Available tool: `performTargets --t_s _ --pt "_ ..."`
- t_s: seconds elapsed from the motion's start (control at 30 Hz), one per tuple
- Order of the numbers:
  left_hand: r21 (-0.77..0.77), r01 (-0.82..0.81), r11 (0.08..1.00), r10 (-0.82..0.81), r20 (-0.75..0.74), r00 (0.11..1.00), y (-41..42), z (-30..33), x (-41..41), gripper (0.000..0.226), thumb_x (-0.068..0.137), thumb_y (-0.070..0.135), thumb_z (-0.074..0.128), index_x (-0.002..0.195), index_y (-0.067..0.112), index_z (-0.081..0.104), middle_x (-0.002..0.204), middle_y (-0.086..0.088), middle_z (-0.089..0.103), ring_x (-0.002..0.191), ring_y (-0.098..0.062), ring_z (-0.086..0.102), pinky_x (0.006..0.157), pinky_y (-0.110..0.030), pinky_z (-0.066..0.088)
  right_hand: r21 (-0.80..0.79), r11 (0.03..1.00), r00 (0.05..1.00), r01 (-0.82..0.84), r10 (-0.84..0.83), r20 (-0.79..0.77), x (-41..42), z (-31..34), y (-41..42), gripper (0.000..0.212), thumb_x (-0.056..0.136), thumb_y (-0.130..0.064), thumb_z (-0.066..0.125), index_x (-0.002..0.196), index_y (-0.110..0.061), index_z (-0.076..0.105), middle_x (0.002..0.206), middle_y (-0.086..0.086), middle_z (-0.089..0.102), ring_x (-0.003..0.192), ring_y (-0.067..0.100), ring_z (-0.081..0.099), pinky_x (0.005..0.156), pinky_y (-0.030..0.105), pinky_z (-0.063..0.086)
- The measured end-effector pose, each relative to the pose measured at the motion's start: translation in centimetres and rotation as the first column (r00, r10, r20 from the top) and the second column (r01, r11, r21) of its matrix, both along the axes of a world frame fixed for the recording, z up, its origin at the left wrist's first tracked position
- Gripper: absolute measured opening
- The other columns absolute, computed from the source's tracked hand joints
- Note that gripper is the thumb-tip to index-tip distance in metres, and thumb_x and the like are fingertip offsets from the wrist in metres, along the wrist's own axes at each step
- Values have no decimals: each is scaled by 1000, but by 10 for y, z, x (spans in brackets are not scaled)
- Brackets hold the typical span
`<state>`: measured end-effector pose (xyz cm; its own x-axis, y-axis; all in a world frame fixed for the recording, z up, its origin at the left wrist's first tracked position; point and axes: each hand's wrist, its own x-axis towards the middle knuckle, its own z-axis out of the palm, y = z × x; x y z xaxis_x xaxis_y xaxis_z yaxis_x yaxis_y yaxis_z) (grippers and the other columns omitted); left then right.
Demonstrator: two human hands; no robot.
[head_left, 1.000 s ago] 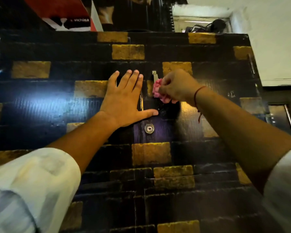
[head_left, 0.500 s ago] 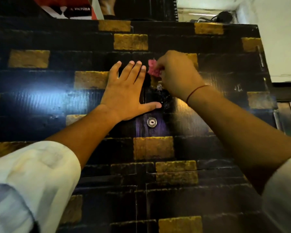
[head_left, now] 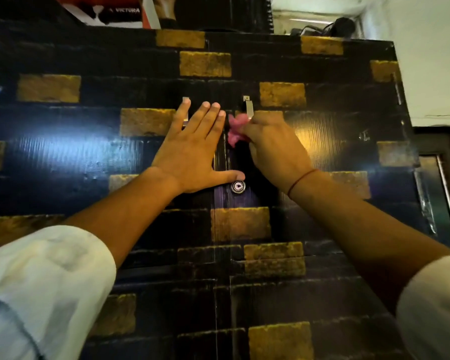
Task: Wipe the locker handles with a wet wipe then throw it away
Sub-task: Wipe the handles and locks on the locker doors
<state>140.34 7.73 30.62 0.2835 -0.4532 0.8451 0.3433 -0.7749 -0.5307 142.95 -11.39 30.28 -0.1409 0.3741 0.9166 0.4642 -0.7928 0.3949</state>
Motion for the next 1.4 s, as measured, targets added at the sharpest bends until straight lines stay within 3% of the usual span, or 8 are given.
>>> performTargets --t_s 0.17,0.33,0.47,0.6,0.77,1.07,1.2,1.4 --pt "25 3 1000 -3 -3 1000 5 -7 -4 129 76 98 -3 162 3 12 170 -17 12 159 -27 7 125 -58 1 -46 998 997 39 -42 -66 8 -29 -12 26 89 -22 56 108 -19 74 103 3 68 100 24 56 85 41 47" --pt "21 7 1000 -7 -2 1000 5 -9 -2 132 74 100 -4 162 2 9 170 -17 9 159 -28 4 125 -59 1 300 949 988 -98 128 -82 13 -14 -25 31 85 1 58 106 -14 74 109 10 70 100 31 56 88 30 42" --pt "16 29 999 -29 -2 1000 4 -9 1 133 73 101 0 162 1 9 170 -18 9 159 -29 4 125 -59 1 -21 1000 999 -12 11 -47 3 -32 -3 27 84 -2 61 103 -14 75 108 9 70 102 29 58 87 38 48" --pt "16 24 1000 -24 -1 1000 5 -9 0 134 73 101 -2 162 2 6 170 -18 7 159 -29 2 125 -59 1 204 976 997 -78 81 -4 8 -16 -20 28 83 3 56 98 -13 73 111 11 69 98 34 60 86 45 52" --pt "72 81 994 -78 -39 996 14 -6 -4 133 74 101 4 161 1 13 170 -18 13 158 -29 7 126 -58 1 -165 977 989 135 -122 87 3 -25 6 25 85 -10 70 110 -10 71 108 9 67 92 28 60 78 38 53" --pt "103 121 987 -120 -16 993 34 -17 -12 126 81 95 18 162 -1 11 170 -19 5 158 -33 1 127 -55 8 -55 994 995 92 -90 32 -3 -18 24 29 91 -7 60 119 -9 67 118 11 62 99 31 58 82 43 54" --pt "-2 265 964 -265 -65 962 40 -20 -14 127 79 95 29 162 2 6 171 -17 3 159 -30 2 128 -51 10 224 974 992 -38 64 -111 -5 -14 28 32 88 3 57 115 -7 70 115 14 63 110 34 56 92 43 51" --pt "-105 379 919 -391 -131 911 63 -28 -28 125 78 90 42 163 4 8 170 -15 10 157 -29 13 127 -43 16 81 977 944 -196 210 -255 -25 -13 49 35 91 -1 52 118 -14 71 119 9 66 113 22 57 100 25 42"
